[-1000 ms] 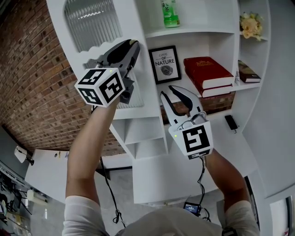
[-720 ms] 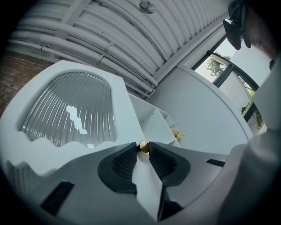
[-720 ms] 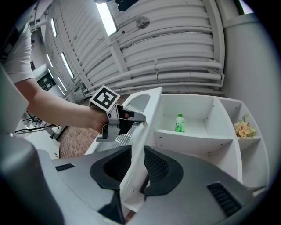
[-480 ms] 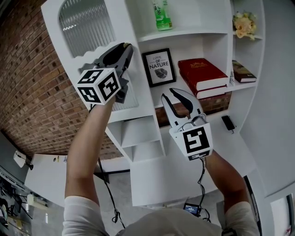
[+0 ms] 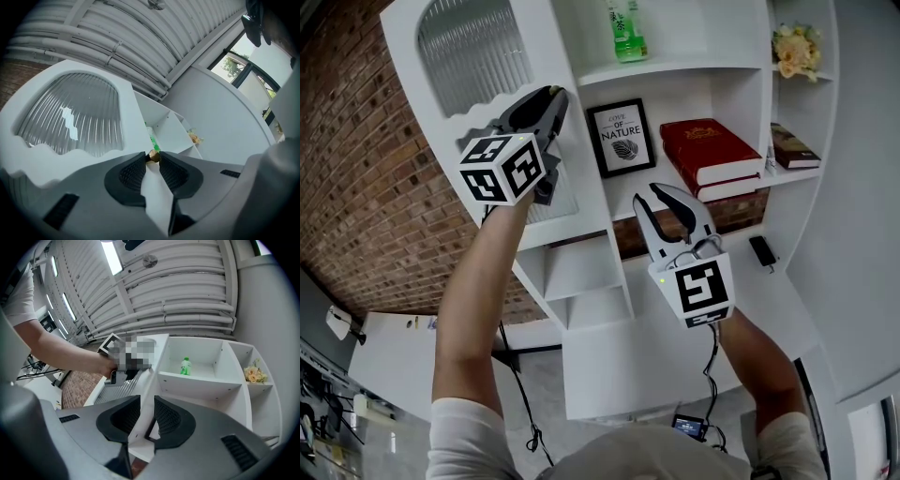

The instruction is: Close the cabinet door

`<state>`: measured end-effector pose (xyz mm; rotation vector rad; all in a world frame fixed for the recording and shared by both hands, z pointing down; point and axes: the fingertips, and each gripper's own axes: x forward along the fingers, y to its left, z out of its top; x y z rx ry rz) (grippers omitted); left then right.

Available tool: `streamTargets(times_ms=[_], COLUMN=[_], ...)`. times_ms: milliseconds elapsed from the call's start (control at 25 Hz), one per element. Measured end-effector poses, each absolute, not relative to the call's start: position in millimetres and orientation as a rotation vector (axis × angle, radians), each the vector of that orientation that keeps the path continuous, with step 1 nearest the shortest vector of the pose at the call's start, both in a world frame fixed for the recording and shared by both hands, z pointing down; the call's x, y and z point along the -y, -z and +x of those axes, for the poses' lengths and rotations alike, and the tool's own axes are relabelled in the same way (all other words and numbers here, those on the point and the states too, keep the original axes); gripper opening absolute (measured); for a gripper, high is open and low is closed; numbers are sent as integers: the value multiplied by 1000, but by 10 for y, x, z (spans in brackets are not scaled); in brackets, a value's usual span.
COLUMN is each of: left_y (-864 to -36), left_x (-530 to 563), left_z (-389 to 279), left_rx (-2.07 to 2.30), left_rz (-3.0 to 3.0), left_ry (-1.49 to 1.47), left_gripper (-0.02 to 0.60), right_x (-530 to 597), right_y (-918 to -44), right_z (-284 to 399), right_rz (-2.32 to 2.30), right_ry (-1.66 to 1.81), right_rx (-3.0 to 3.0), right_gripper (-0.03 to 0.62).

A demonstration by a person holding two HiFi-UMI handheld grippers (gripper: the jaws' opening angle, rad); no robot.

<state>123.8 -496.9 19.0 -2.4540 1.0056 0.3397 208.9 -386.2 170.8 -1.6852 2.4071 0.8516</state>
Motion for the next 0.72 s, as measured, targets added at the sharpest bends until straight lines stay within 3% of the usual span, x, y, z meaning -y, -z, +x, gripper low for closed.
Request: streamTargets(times_ms=[720], left_y=[-188], left_x=[5055], left_z=[1226], left_rx=[-995], left_rz=[-2450], left_ry=[-336], left_gripper=[89], right_x=[3882], right_y=[-1725], right_z=[2121], right_rz=[-1729], right_ry=[-852], right_rx=[-2396], right_gripper=[109])
